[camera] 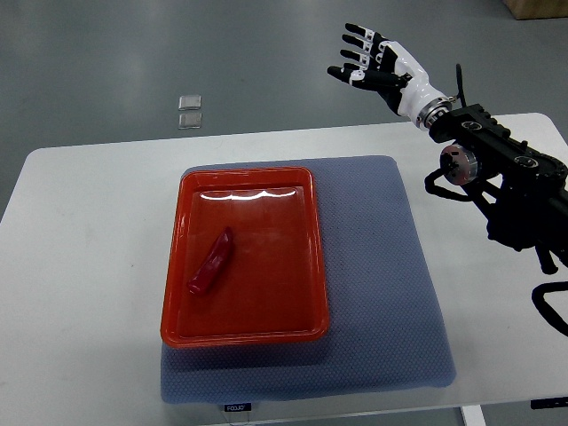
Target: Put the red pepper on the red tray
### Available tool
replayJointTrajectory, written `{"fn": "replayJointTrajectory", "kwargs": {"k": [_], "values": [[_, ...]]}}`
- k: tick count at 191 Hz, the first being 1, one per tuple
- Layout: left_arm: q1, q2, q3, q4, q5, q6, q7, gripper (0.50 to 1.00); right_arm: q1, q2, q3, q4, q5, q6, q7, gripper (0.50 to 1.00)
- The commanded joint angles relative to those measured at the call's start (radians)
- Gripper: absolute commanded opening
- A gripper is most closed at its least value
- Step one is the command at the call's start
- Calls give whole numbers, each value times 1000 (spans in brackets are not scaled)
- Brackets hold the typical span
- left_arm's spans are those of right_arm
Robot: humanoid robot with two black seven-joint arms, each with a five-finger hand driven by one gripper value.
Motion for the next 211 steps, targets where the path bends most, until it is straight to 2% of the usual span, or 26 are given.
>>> {"fn": "replayJointTrajectory", "kwargs": {"k": [1, 25, 46, 61, 78, 100, 128, 167, 211], "values": [[0, 0, 0, 0, 1, 0, 0, 1000, -6, 2, 3, -71, 132, -7, -5, 895], [0, 0, 0, 1, 0, 0, 0, 1000, -40, 8, 5, -107, 270, -37, -32, 895], [0, 0, 0, 1, 0, 0, 0, 1000, -80, 8, 5, -108, 347, -30, -35, 897], [0, 0, 0, 1, 1, 0, 0, 1000, -104, 8, 5, -108, 377, 0, -47, 897], [0, 0, 0, 1, 0, 0, 0, 1000, -130, 8, 6, -110, 391, 78, -58, 897], [0, 0, 0, 1, 0, 0, 0, 1000, -142, 11, 6, -110, 405, 98, -55, 897], [0, 0, 0, -1, 0, 0, 0, 1000, -142, 13, 9, -114, 406, 89, -36, 905], [0, 0, 0, 1, 0, 0, 0, 1000, -153, 14, 8, -128, 411, -3, 73, 913], [0, 0, 0, 1, 1, 0, 0, 1000, -158, 44, 8, -128, 414, -7, 80, 913]]}}
